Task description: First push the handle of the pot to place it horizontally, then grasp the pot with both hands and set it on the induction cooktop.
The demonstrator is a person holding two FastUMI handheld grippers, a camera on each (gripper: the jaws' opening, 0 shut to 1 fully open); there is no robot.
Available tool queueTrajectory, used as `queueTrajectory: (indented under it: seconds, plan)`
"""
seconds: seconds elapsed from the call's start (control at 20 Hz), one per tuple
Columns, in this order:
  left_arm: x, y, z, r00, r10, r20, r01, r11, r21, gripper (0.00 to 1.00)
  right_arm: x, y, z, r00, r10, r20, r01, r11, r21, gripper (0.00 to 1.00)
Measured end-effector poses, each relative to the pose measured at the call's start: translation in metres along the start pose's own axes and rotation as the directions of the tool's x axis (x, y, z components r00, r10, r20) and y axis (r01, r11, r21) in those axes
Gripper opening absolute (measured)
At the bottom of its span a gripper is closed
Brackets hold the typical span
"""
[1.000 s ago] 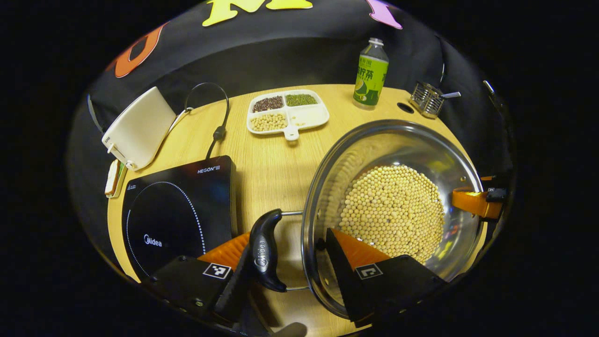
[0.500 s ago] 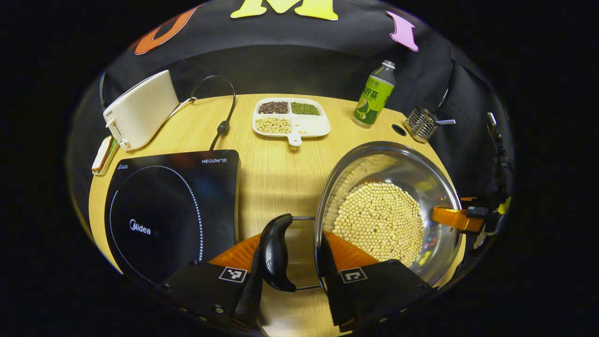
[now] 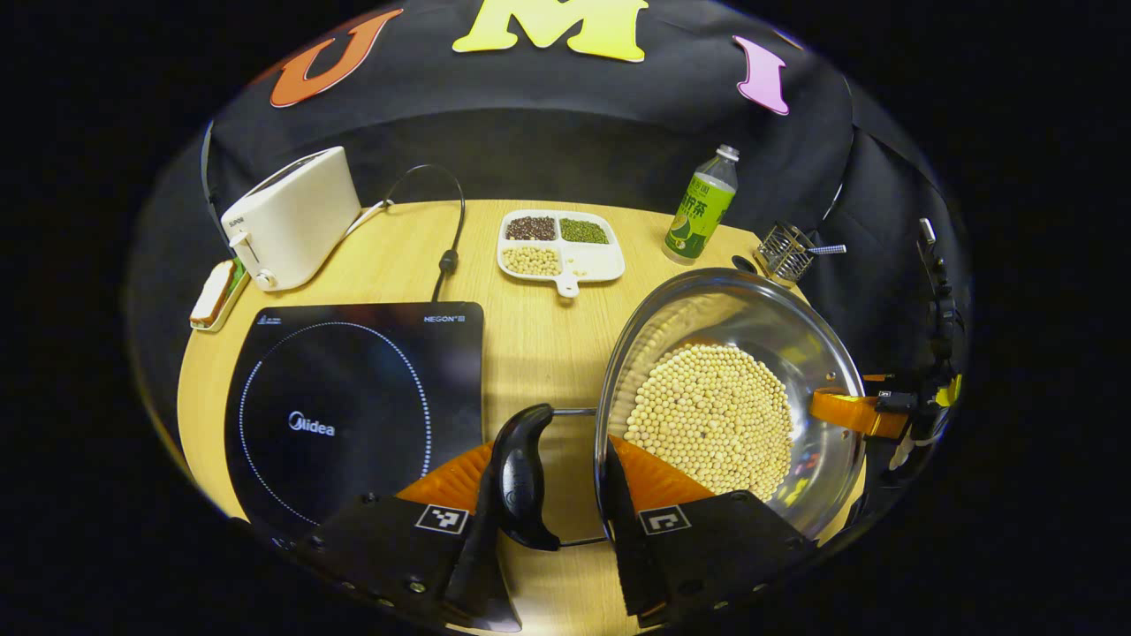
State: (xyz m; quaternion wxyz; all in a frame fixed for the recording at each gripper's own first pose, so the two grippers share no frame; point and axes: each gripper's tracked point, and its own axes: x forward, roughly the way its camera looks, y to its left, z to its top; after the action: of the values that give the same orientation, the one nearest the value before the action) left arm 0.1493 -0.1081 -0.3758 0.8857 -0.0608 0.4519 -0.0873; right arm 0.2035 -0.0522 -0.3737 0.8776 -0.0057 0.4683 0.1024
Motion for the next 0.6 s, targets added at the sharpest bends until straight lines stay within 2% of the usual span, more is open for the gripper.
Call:
queueTrajectory:
  seconds: [0.2,0.6]
  plan:
    - [-0.036,0.024,0.009,0.999,0.046,0.025,-0.046,0.999,-0.014,0.55,-0.014,0.034,0.013,0.999,0.041,0.012,-0.040,0.999,-0.020,0.63]
    - [-0.081,0.095,0.016,0.997,0.051,0.048,-0.050,0.998,-0.028,0.55,-0.032,0.120,0.023,0.999,0.038,0.035,-0.037,0.999,-0.037,0.62]
